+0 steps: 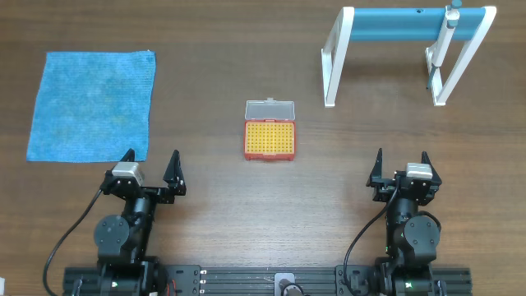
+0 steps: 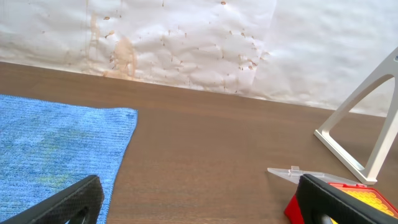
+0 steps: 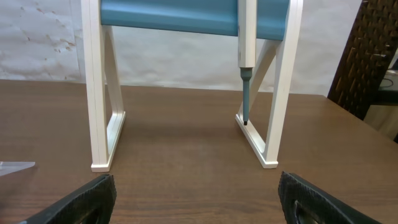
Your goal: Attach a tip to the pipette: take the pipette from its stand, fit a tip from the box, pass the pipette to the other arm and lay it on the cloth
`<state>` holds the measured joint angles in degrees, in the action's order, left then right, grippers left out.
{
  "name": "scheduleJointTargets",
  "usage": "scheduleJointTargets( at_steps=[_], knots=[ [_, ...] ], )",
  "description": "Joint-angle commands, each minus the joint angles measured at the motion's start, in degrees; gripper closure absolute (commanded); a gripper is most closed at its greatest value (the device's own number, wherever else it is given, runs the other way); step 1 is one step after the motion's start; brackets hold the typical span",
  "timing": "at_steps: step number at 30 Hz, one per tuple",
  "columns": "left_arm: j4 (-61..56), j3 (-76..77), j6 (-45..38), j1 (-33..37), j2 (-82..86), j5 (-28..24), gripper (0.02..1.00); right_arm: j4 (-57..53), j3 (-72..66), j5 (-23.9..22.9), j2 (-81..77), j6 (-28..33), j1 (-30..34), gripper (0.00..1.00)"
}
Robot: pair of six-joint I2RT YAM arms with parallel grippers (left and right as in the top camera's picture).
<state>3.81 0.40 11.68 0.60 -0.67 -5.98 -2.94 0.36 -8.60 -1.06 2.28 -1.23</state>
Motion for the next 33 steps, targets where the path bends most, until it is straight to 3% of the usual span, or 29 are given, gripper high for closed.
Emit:
scheduleJointTargets(
  at_steps=[1,25,28,31,33],
  knots=[
    [0.5,-0.1,0.3,0.0,0.5,1.1,0.023,-0.2,-0.1,0.3,0.5,0.2,-0.1,0.141],
    [0.4,-0.1,0.3,0.0,0.5,1.1,0.023,1.9,0.0,0.1,0.0,0.2,0.1,0.141],
    [0.4,-0.1,0.3,0.0,0.5,1.1,0.02,5.4,5.1,-1.3,-10.2,0.1,0.1,0.141],
    [0.4,-0.1,0.3,0.0,0.5,1.1,0.023,1.6,17.4,-2.1,-24.9,0.2,0.1,0.141],
    [0.4,-0.1,0.3,0.0,0.5,1.1,0.02,-5.2,28.7,-6.8,-35.5,0.2,0.1,0.141]
  ],
)
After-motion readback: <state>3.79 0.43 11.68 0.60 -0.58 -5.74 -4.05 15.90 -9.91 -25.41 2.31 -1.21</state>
